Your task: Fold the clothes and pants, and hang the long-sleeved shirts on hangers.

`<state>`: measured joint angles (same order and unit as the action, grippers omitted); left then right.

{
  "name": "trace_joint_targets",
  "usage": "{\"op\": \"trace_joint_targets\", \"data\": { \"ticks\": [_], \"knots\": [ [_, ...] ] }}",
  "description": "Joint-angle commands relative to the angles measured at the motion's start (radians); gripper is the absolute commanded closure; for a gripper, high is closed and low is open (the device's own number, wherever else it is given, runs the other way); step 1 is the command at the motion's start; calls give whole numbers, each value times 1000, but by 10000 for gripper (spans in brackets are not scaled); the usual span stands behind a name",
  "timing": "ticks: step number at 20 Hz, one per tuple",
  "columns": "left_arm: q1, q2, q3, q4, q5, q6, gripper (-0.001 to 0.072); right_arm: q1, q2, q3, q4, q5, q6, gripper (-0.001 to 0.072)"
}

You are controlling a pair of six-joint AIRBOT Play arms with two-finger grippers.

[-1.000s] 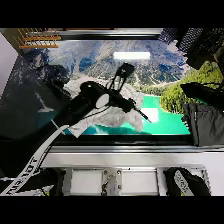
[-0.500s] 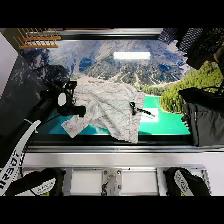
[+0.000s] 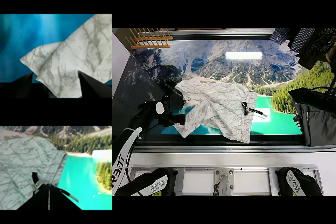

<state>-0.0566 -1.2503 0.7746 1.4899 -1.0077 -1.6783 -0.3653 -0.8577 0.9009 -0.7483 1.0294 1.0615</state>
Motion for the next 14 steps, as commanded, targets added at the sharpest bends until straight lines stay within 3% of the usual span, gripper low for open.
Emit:
{"op": "trace_joint_targets", "data": {
  "ticks": [1, 4, 5, 6, 7, 11, 14],
  "knots": [
    [29, -35, -10, -104, 21, 89, 104, 1, 0, 0, 0, 1, 0, 693],
    [29, -88, -7, -169, 3, 111, 108, 1, 0, 0, 0, 2, 0, 692],
    [29, -90, 4, -174, -14, 111, 292, 1, 0, 0, 0, 2, 0, 693],
    [30, -84, 28, -170, -42, 113, 537, 1, 0, 0, 0, 1, 0, 693],
    [32, -64, 58, -163, -66, 123, 685, 1, 0, 0, 0, 1, 0, 693],
    [31, 47, 242, -107, -103, 146, 703, 1, 0, 0, 0, 1, 0, 693],
    [32, 69, 377, -2, 7, 144, 703, 1, 0, 0, 0, 1, 0, 693]
  ]
}}
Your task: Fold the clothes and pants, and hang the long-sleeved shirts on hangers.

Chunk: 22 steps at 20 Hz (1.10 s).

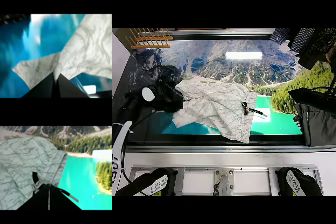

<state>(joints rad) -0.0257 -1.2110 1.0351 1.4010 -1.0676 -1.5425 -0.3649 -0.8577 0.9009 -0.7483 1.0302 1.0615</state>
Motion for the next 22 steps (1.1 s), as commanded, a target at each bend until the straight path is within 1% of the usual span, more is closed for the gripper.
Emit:
{"op": "trace_joint_targets", "data": {
  "ticks": [1, 4, 5, 6, 7, 8, 9, 11, 14, 16, 18, 20, 22],
  "knots": [
    [1, 11, 156, 109, 95, 6, 703, 1, 0, 0, 0, 0, 0, 693],
    [6, -119, 277, 128, 125, -2, 702, 1, 0, 0, 0, 0, 0, 692],
    [16, -178, 321, 129, 132, -3, 627, 1, 0, 0, 0, 0, 0, 693],
    [31, -230, 369, 128, 130, -37, 364, 1, 0, 0, 0, 1, 0, 693],
    [58, -278, 422, 124, 111, -107, 125, 0, 0, 0, 0, 0, 0, 693],
    [88, -312, 467, 120, 69, -169, 115, 0, 0, 0, 0, 1, 0, 692],
    [120, -332, 495, 115, 15, -183, 115, 1, 1, 0, 0, 2, 0, 692],
    [181, -311, 454, 115, -40, -164, 115, 1, 0, 0, 0, 9, 0, 693],
    [270, -187, 199, 115, -44, -147, 115, 1, 0, 0, 0, 11, 0, 693],
    [323, -98, -13, 113, -19, -150, 115, 1, 0, -1, 0, 11, 0, 693],
    [376, -28, -210, 60, 45, -152, 115, 1, 0, -4, 0, 11, 0, 693],
    [438, 9, -355, -69, 150, -155, 116, 1, 0, -18, 1, 11, 0, 693],
    [484, 10, -426, -206, 227, -155, 116, 1, 0, -38, 1, 15, 0, 692]
  ]
}}
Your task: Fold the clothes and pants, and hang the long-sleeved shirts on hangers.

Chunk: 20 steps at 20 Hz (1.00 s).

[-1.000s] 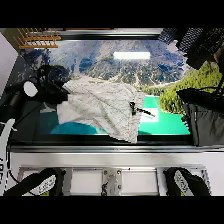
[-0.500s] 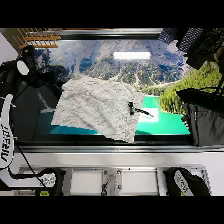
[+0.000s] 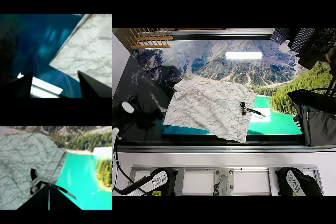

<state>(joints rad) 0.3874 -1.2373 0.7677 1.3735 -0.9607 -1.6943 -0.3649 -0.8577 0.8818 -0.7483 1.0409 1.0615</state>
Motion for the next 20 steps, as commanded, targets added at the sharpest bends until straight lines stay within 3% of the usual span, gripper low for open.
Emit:
{"op": "trace_joint_targets", "data": {
  "ticks": [1, 5, 9, 10, 13, 17, 18, 19, 20],
  "knots": [
    [79, 36, -179, -230, 156, 1, 116, 1, 0, -27, 0, 8, 0, 693],
    [24, 35, -195, -305, 263, 10, 116, 1, 0, -39, 0, 12, 0, 693],
    [-59, -26, -165, -304, 279, -16, 117, 1, 0, -41, 0, 13, 0, 693],
    [-77, -45, -145, -304, 276, -17, 166, 1, 0, -42, 0, 16, 0, 693],
    [-123, -75, -67, -300, 267, -16, 691, 13, -1, -77, -4, 27, 1, 693],
    [-129, -28, -33, -292, 245, 3, 703, 158, -56, -201, -90, 13, 79, 689],
    [-129, -7, -43, -292, 244, 18, 703, 217, -97, -234, -82, 3, 79, 554],
    [-130, 12, -59, -293, 243, 22, 702, 280, -147, -259, -66, -17, 79, 299],
    [-130, 31, -80, -293, 241, 22, 702, 342, -201, -267, -53, -42, 79, 256]
  ]
}}
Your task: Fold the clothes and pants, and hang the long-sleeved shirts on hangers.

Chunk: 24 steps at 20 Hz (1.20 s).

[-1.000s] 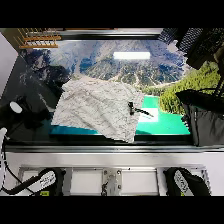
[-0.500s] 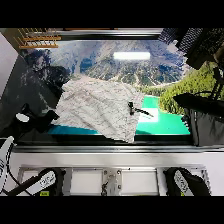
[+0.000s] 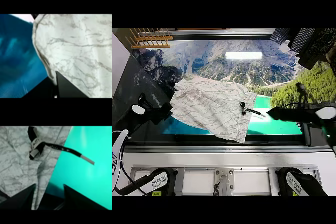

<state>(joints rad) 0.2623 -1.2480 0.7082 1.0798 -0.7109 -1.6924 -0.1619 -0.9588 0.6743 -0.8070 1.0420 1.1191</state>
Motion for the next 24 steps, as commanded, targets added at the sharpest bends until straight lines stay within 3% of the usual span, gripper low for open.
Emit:
{"op": "trace_joint_targets", "data": {
  "ticks": [1, 5, 9, 11, 13, 18, 19, 20, 21, 22, 23, 24],
  "knots": [
    [-5, 58, -42, 1, -12, 21, 703, 206, -161, -59, 23, -80, 21, 255],
    [-5, 106, -90, 1, -35, 50, 702, 384, -344, -55, 180, -272, 2, 256],
    [-5, 145, -93, 0, -73, 66, 703, 413, -415, -3, 191, -296, 2, 278],
    [-17, 148, -92, -2, -101, 90, 703, 409, -417, 35, 169, -314, 2, 593],
    [-68, 148, -93, -1, -135, 109, 702, 378, -416, 113, 78, -308, 10, 693],
    [-281, 148, -93, -2, -142, 107, 702, 254, -415, 324, -237, -291, 220, 692],
    [-312, 148, -93, -2, -142, 107, 702, 235, -415, 344, -246, -270, 221, 586],
    [-334, 148, -93, -1, -142, 107, 703, 215, -414, 354, -229, -232, 221, 221],
    [-350, 148, -93, 0, -143, 107, 702, 195, -408, 358, -227, -174, 221, 3],
    [-357, 148, -93, 1, -145, 107, 702, 169, -399, 358, -232, -106, 221, 89],
    [-358, 148, -93, 1, -146, 107, 703, 140, -389, 352, -238, -36, 221, 274],
    [-358, 148, -93, 2, -145, 107, 703, 114, -369, 324, -239, 1, 229, 292]
  ]
}}
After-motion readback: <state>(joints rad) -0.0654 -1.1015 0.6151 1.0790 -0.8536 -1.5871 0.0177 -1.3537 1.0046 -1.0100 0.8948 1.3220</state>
